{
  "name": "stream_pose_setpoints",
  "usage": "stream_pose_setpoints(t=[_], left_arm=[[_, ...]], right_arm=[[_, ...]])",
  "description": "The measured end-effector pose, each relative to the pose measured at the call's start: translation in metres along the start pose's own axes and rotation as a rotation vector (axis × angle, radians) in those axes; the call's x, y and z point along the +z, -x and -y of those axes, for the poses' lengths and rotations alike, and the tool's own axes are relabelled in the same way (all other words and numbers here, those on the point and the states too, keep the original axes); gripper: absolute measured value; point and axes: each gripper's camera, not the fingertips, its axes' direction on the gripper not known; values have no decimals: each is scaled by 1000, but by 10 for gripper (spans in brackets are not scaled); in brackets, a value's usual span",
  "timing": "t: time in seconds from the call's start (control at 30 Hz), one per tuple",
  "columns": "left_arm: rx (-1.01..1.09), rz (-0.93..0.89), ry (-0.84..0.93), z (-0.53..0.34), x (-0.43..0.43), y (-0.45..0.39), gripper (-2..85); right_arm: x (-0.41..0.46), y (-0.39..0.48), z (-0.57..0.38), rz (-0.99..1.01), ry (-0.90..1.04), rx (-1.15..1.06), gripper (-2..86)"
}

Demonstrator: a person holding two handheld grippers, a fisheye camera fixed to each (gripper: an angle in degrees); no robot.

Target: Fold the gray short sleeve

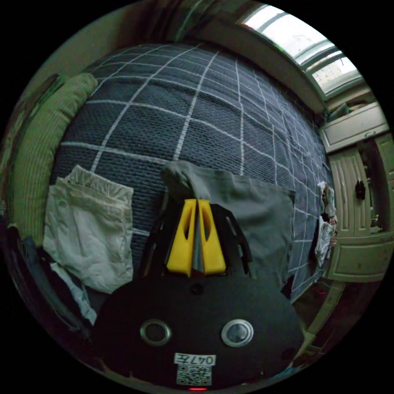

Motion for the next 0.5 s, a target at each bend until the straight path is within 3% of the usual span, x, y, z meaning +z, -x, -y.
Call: stream_pose_setpoints(t=[0.3,0.5], left_arm=[[246,259,23,-9,48,-184,-9],[350,412,102,-28,118,-278,-4]], right_arm=[[-212,-38,-6,-416,-115,67,-4],[-297,-61,-18,-617,-30,146,-3]])
